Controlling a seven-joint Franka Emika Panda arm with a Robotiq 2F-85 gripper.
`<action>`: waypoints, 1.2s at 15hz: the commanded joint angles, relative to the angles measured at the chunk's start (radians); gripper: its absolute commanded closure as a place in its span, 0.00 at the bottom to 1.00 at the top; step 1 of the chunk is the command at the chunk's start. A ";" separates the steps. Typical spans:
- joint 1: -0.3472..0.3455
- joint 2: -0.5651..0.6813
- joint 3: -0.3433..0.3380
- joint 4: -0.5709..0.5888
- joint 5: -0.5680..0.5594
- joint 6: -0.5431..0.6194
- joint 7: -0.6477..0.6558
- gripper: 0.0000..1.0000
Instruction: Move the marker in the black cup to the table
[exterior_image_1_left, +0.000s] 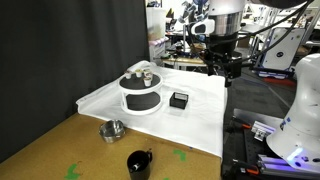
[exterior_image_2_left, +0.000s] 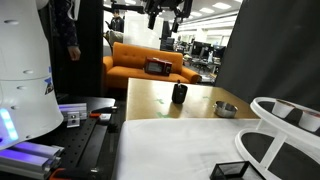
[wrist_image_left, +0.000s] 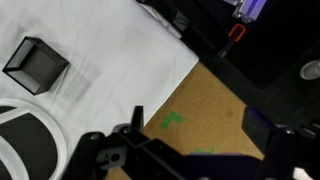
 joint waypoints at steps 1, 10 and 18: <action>0.026 0.095 0.003 0.077 -0.058 -0.020 -0.136 0.00; 0.062 0.198 0.010 0.131 -0.046 0.164 -0.586 0.00; 0.078 0.250 0.082 0.121 -0.039 0.241 -0.733 0.00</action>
